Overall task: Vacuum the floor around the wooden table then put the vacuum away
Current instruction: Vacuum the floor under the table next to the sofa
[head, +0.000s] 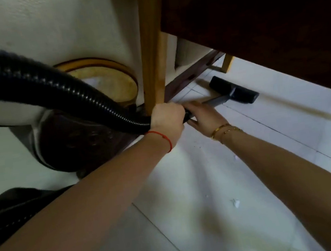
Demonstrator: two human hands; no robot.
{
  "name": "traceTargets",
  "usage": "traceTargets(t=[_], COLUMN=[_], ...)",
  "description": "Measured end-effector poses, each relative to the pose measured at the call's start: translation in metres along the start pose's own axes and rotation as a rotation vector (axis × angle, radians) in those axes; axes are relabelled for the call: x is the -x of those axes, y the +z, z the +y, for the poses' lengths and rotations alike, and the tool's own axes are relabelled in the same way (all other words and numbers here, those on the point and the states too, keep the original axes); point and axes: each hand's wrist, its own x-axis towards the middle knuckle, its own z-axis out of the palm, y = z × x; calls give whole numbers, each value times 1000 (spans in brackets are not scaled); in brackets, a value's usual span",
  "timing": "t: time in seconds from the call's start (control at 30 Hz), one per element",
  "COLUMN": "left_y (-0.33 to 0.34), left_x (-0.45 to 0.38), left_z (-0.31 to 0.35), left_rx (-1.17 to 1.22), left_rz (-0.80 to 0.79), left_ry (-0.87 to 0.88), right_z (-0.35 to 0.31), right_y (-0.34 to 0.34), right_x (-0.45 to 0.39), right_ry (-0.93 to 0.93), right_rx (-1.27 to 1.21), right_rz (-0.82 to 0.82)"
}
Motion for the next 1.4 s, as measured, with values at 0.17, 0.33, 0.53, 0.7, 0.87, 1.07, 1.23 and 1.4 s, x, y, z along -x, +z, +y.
traceTargets(t=[0.17,0.33,0.53,0.7,0.87,1.07,1.23,1.4], left_y=[7,8,7,4,-7,-29,-41,-41], left_x=[-52,-83,-77,-46,-2,56,90,98], left_z=[32,66,90,70,32,-8,-28,-15], left_rx=[37,104,119,10,-41,-78,-105,-119], left_rz=[27,6,3,0,-30,-74,-42,-15], left_ry=[72,86,123,149,167,155,194,246], right_z=[50,90,102,72,19,-48,-86,-84], right_y=[-14,-30,-29,-14,-3,2,10,11], right_x=[-6,1,24,37,49,66,82,101], right_ry=[94,179,239,211,164,129,131,192], right_rx=[-25,15,19,-19,-22,63,134,144], right_rz=[9,-32,-18,68,80,126,200,229])
